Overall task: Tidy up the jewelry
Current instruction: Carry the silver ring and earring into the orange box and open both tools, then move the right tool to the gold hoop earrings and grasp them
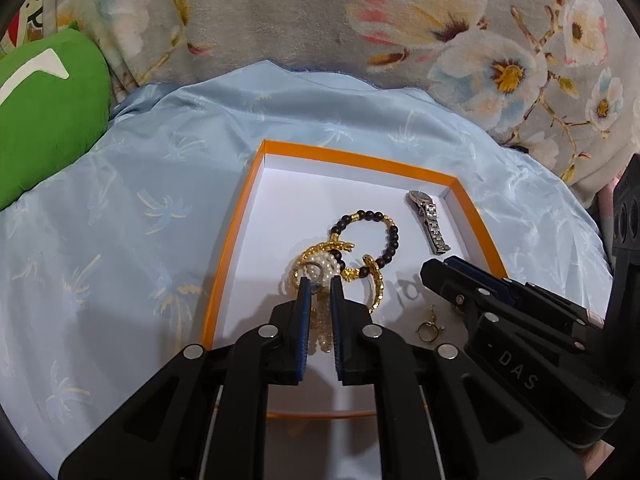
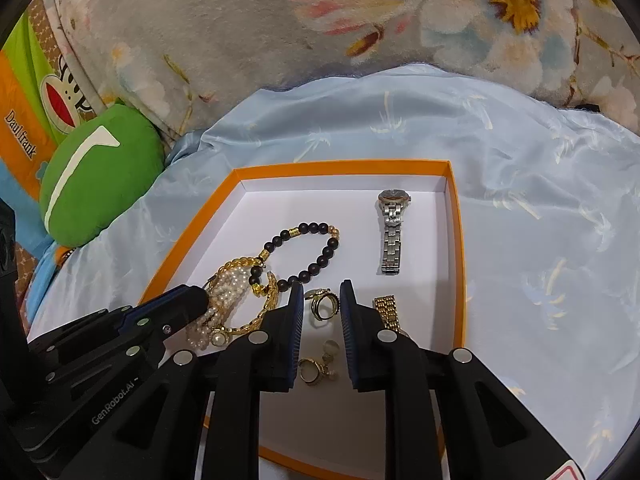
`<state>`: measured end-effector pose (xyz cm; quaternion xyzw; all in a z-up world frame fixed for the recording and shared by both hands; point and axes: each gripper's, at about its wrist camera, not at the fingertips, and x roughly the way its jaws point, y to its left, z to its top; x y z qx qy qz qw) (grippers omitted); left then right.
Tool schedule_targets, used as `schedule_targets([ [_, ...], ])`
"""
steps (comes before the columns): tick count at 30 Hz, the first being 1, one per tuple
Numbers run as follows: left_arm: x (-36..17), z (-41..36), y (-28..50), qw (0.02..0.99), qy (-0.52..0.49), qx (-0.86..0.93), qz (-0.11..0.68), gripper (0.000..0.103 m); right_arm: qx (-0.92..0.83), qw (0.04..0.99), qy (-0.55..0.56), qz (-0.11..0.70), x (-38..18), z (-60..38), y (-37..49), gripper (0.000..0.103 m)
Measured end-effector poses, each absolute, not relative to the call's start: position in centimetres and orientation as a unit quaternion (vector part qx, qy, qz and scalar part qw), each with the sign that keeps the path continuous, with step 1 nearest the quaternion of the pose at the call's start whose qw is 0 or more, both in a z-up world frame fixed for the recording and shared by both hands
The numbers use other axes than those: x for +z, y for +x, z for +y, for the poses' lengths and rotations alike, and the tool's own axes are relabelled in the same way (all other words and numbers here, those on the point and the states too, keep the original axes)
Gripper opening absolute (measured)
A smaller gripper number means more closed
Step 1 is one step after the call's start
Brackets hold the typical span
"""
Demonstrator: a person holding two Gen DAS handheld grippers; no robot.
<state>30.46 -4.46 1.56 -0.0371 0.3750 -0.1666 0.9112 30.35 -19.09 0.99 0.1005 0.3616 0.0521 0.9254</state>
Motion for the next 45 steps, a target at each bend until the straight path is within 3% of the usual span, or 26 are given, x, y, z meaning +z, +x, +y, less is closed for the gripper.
schedule_targets([
  [4,1.6,-3.6,30.1,0.914,-0.054,-0.152,0.372,0.029,0.053,0.926,0.11,0.357,1.1,-19.5,30.1,0.02],
  [15,2.2,-2.3,28.2,0.923,-0.067,-0.147,0.35,0.029,0.053,0.935,0.106,0.334,2.4,-19.7,27.7,0.022],
  [19,2.5,-1.7,26.3,0.926,-0.067,-0.147,0.341,0.03,0.051,0.937,0.117,0.325,2.8,-20.2,24.9,0.029],
  [22,2.5,-1.0,24.4,0.927,-0.068,-0.148,0.337,0.03,0.047,0.938,0.108,0.325,2.8,-19.9,22.3,0.029],
  [32,0.5,1.6,18.0,0.916,-0.061,-0.13,0.374,0.031,0.085,0.924,0.068,0.366,0.5,-16.2,12.7,0.029],
  [36,0.3,2.7,15.3,0.918,-0.064,-0.124,0.371,0.036,0.107,0.915,0.054,0.386,-0.7,-14.1,9.7,0.029],
  [41,0.3,4.1,12.8,0.918,-0.081,-0.119,0.37,0.04,0.118,0.916,0.042,0.382,-0.6,-12.4,7.8,0.028],
  [45,0.1,5.2,11.7,0.915,-0.099,-0.114,0.373,0.045,0.127,0.911,0.033,0.391,-0.9,-11.2,7.6,0.014],
])
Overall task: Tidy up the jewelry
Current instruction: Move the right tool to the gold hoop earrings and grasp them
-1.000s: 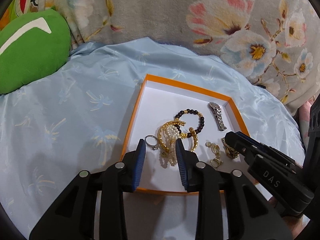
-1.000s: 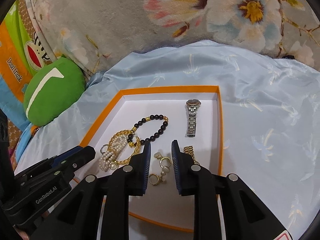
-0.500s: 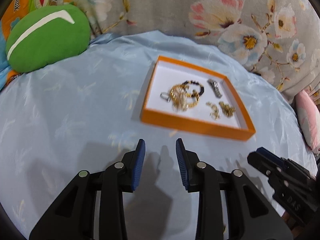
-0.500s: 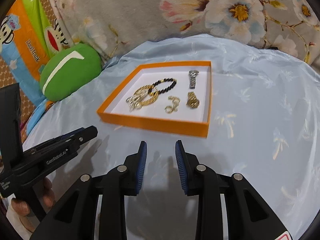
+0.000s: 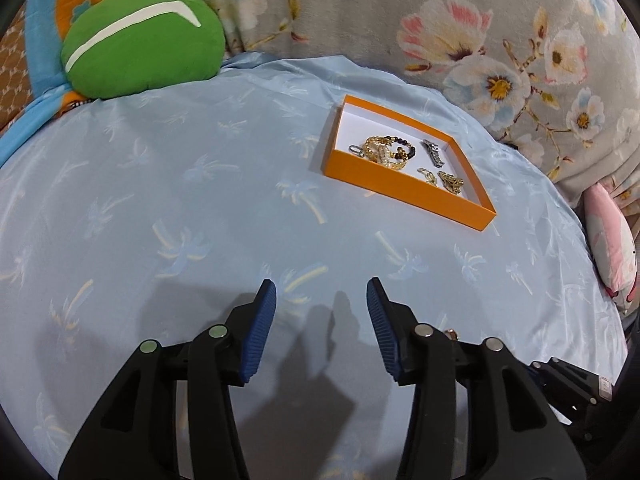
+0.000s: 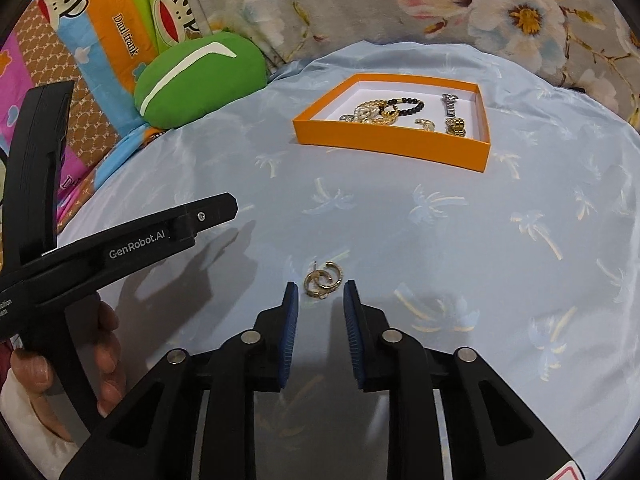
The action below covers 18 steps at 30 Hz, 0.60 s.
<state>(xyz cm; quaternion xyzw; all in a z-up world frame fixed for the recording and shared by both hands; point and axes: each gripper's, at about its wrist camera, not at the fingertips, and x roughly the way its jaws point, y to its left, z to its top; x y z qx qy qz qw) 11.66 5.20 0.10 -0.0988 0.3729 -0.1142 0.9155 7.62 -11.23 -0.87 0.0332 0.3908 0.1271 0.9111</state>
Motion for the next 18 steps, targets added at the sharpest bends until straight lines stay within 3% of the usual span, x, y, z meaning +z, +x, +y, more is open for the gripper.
schedule_targets([
  [4,0.1,5.6,11.1,0.916,-0.099,-0.111,0.372,0.045,0.131,0.907,0.032,0.399,-1.1,-10.6,8.0,0.008],
  [18,-0.1,5.6,11.1,0.912,-0.106,-0.121,0.378,0.045,0.098,0.912,0.042,0.396,-0.7,-11.2,9.6,0.01],
])
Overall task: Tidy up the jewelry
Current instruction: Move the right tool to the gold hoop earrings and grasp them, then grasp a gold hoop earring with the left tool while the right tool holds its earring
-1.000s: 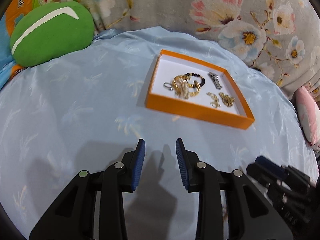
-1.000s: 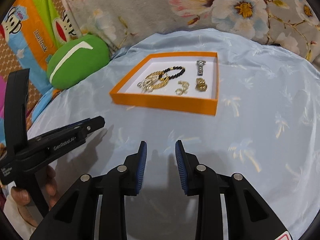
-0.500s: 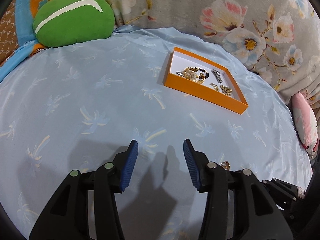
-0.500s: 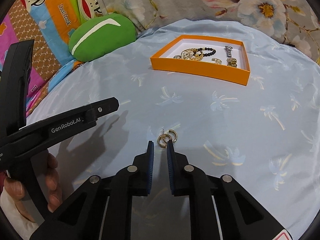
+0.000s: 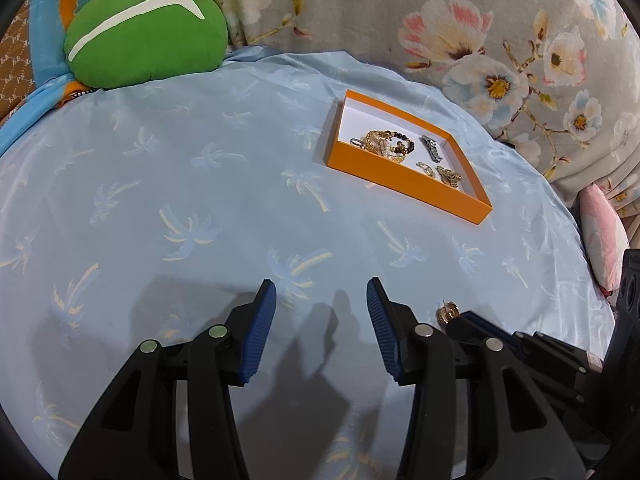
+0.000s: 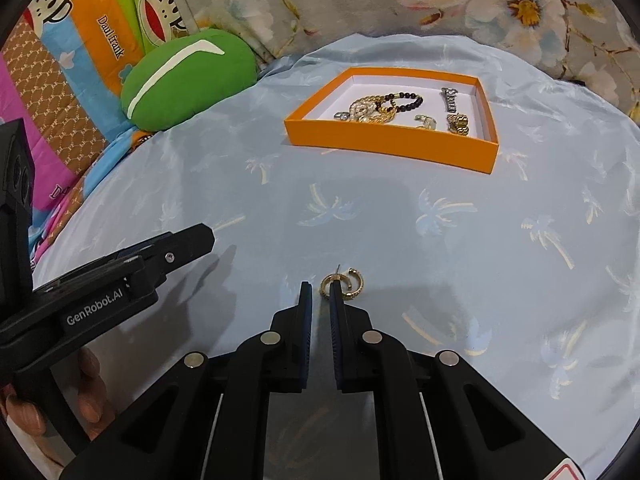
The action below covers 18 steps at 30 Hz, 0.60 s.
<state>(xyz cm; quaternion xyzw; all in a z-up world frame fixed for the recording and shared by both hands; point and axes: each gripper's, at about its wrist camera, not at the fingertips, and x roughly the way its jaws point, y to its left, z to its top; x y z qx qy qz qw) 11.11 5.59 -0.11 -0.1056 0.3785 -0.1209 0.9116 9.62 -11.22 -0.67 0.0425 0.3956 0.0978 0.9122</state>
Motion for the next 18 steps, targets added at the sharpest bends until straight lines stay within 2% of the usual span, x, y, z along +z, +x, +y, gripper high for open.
schedule_targets([
  [1,-0.1,5.6,11.1,0.911,-0.105,-0.122,0.379,0.045,0.092,0.911,0.039,0.4,-0.8,-11.3,9.8,0.012],
  [9,-0.2,5.2,11.1,0.911,-0.1,-0.128,0.38,0.046,0.092,0.906,0.064,0.407,-1.1,-12.5,10.7,0.013],
  [11,-0.2,5.2,11.1,0.911,-0.098,-0.128,0.38,0.046,0.09,0.905,0.063,0.41,-1.2,-12.5,11.0,0.02],
  [12,-0.2,5.2,11.1,0.911,-0.098,-0.129,0.38,0.046,0.094,0.903,0.06,0.414,-1.3,-12.4,11.3,0.03],
  [13,-0.2,5.1,11.0,0.911,-0.097,-0.128,0.38,0.046,0.097,0.904,0.057,0.413,-1.3,-12.3,11.3,0.035],
  [18,-0.2,5.1,11.1,0.911,-0.095,-0.13,0.38,0.047,0.097,0.904,0.05,0.414,-1.2,-12.1,12.0,0.036],
])
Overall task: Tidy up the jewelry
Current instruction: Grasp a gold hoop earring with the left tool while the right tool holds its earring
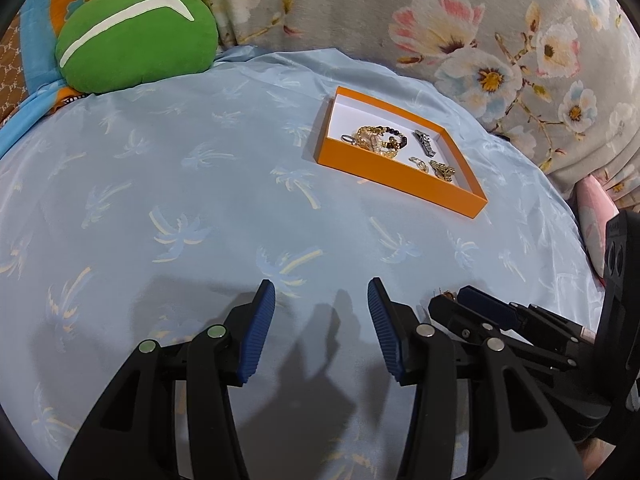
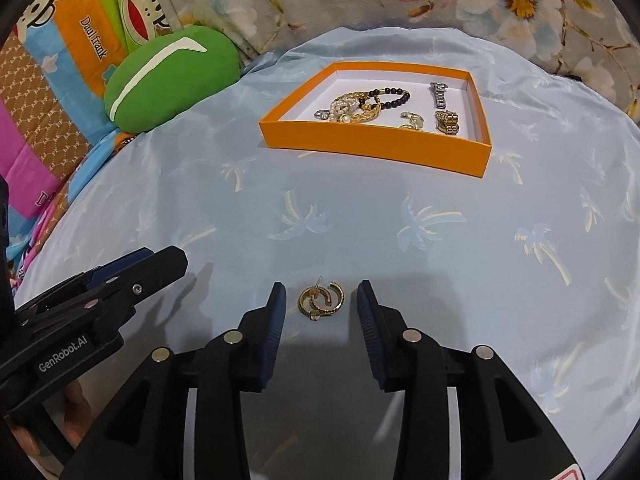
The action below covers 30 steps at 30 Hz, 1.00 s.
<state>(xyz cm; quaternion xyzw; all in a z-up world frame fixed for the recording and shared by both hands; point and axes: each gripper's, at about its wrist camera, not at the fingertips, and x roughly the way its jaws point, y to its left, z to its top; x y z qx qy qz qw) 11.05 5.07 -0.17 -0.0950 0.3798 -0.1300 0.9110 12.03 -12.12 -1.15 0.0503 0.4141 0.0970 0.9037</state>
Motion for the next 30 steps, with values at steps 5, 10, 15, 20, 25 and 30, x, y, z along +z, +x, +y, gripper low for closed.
schedule_targets([
  [5,-0.2,5.0,11.1,0.91,-0.097,-0.131,0.381,0.047,0.097,0.908,0.064,0.402,-0.5,-12.8,11.7,0.035],
  [10,-0.2,5.0,11.1,0.91,-0.097,-0.131,0.381,0.047,0.095,0.902,0.061,0.416,-1.2,-12.8,11.9,0.023],
  [15,-0.2,4.9,11.1,0.91,-0.096,-0.131,0.382,0.047,0.095,0.904,0.058,0.412,-1.2,-12.7,11.8,0.017],
  [20,-0.2,4.9,11.1,0.91,-0.095,-0.131,0.381,0.047,0.09,0.908,0.063,0.405,-0.8,-13.2,11.3,0.014],
  [25,-0.1,4.7,11.0,0.91,-0.093,-0.137,0.38,0.047,0.085,0.91,0.073,0.398,-0.4,-13.8,10.2,0.014],
  [30,0.1,3.4,10.5,0.907,-0.077,-0.169,0.377,0.047,0.069,0.913,0.077,0.394,0.1,-15.1,8.2,0.014],
])
